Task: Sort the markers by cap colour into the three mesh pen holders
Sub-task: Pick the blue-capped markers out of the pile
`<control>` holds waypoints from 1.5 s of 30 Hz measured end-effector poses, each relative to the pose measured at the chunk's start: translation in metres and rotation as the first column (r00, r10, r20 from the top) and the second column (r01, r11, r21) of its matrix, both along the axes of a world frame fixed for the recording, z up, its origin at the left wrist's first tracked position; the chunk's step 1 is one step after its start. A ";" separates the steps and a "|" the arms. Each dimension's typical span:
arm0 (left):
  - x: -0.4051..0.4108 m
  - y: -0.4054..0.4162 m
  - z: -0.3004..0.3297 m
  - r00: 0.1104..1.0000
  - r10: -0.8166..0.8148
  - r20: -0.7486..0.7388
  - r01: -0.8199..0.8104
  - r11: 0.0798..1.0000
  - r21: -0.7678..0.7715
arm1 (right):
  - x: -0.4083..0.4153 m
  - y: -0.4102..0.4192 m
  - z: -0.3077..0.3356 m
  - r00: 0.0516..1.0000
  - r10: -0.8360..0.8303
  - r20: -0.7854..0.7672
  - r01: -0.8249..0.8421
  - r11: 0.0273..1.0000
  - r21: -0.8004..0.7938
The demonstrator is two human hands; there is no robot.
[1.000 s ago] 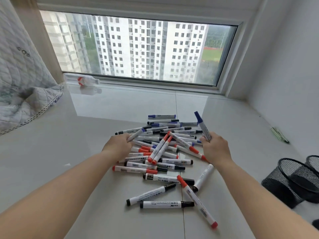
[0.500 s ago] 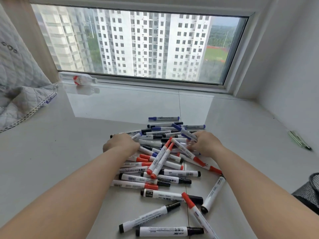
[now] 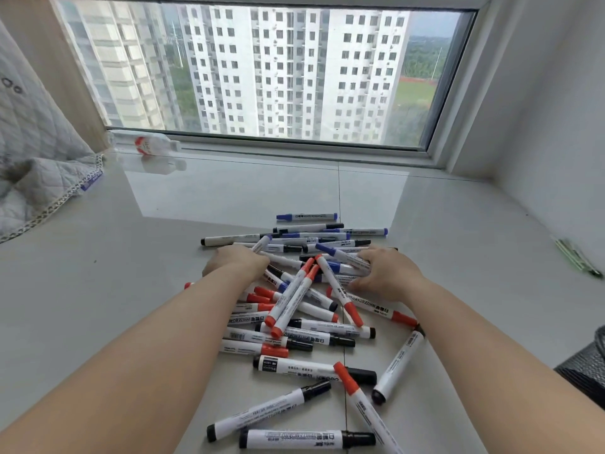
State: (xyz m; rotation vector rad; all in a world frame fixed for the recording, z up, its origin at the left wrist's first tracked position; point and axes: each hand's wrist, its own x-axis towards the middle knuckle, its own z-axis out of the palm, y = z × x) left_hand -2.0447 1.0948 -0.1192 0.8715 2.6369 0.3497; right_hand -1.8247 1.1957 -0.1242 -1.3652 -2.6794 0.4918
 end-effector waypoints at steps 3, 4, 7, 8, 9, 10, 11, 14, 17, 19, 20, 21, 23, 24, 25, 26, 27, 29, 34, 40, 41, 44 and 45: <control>-0.004 -0.003 -0.002 0.999 0.005 -0.039 -0.002 0.996 0.087 | 0.002 0.001 0.002 0.999 0.009 0.033 -0.009 1.000 0.009; -0.006 -0.005 -0.003 0.995 -0.028 -0.096 0.038 0.994 0.107 | 0.004 0.001 0.002 0.999 0.001 0.039 -0.001 1.000 0.008; -0.011 -0.011 -0.001 0.951 -0.239 -0.195 0.276 0.942 0.190 | 0.007 0.003 0.002 0.998 -0.010 0.056 0.010 1.000 -0.013; -0.014 -0.011 0.002 0.928 -0.324 -0.185 0.360 0.908 0.213 | 0.007 0.004 0.002 0.998 -0.016 0.058 0.017 1.000 -0.017; -0.017 -0.012 0.005 0.898 -0.406 -0.171 0.436 0.873 0.219 | 0.008 0.005 0.002 0.998 -0.027 0.054 0.028 0.999 -0.016; -0.019 -0.012 0.007 0.860 -0.485 -0.161 0.509 0.842 0.182 | 0.008 0.006 0.002 0.998 -0.039 0.049 0.040 0.999 -0.016; -0.021 -0.011 0.009 0.813 -0.559 -0.164 0.578 0.810 0.104 | 0.008 0.007 0.002 0.998 -0.048 0.048 0.049 0.999 -0.019; -0.022 -0.008 0.006 0.705 -0.683 -0.192 0.673 0.729 -0.126 | 0.008 0.008 0.002 0.996 -0.063 0.066 0.065 0.997 -0.035; -0.018 -0.003 0.000 0.705 -0.677 -0.209 0.673 0.732 -0.103 | 0.006 0.009 0.007 0.989 -0.056 0.133 0.063 0.997 -0.048; -0.017 -0.001 0.000 0.688 -0.683 -0.247 0.680 0.725 -0.109 | 0.006 0.009 0.011 0.981 -0.051 0.190 0.063 0.996 -0.059; -0.017 -0.001 0.001 0.677 -0.686 -0.269 0.682 0.721 -0.122 | 0.006 0.009 0.012 0.976 -0.053 0.211 0.068 0.996 -0.065; -0.016 -0.001 0.001 0.670 -0.684 -0.289 0.680 0.721 -0.129 | 0.007 0.010 0.014 0.971 -0.059 0.231 0.077 0.995 -0.070; -0.016 -0.003 0.002 0.669 -0.663 -0.335 0.672 0.733 -0.108 | 0.011 0.011 0.018 0.956 -0.070 0.285 0.091 0.994 -0.058; -0.016 -0.005 0.003 0.671 -0.647 -0.362 0.666 0.741 -0.088 | 0.014 0.012 0.022 0.945 -0.080 0.316 0.096 0.995 -0.034; -0.016 -0.007 0.005 0.674 -0.631 -0.385 0.660 0.748 -0.069 | 0.017 0.012 0.026 0.934 -0.099 0.342 0.104 0.995 0.004; -0.017 -0.009 0.007 0.678 -0.618 -0.399 0.655 0.754 -0.055 | 0.021 0.012 0.030 0.925 -0.126 0.360 0.115 0.992 0.052; -0.019 -0.012 0.010 0.683 -0.608 -0.406 0.650 0.759 -0.042 | 0.025 0.012 0.034 0.917 -0.155 0.369 0.123 0.987 0.107; -0.021 -0.018 0.018 0.705 -0.584 -0.402 0.637 0.771 -0.004 | 0.031 0.010 0.041 0.902 -0.217 0.372 0.136 0.963 0.231; -0.019 -0.046 0.040 0.820 -0.489 -0.298 0.549 0.819 0.166 | 0.046 -0.005 0.064 0.854 -0.390 0.345 0.234 0.880 0.414; -0.020 -0.110 0.059 0.915 -0.391 -0.103 0.404 0.866 0.296 | 0.047 -0.067 0.097 0.910 -0.414 0.024 0.408 0.903 0.137; -0.021 -0.124 0.058 0.928 -0.364 -0.073 0.368 0.876 0.311 | 0.041 -0.084 0.098 0.925 -0.378 -0.034 0.379 0.924 0.042; -0.028 -0.165 0.050 0.962 -0.272 0.019 0.247 0.897 0.367 | 0.016 -0.140 0.092 0.955 -0.263 -0.137 0.247 0.962 -0.119; -0.031 -0.179 0.047 0.962 -0.266 0.059 0.226 0.900 0.373 | 0.006 -0.158 0.088 0.964 -0.228 -0.137 0.211 0.969 -0.128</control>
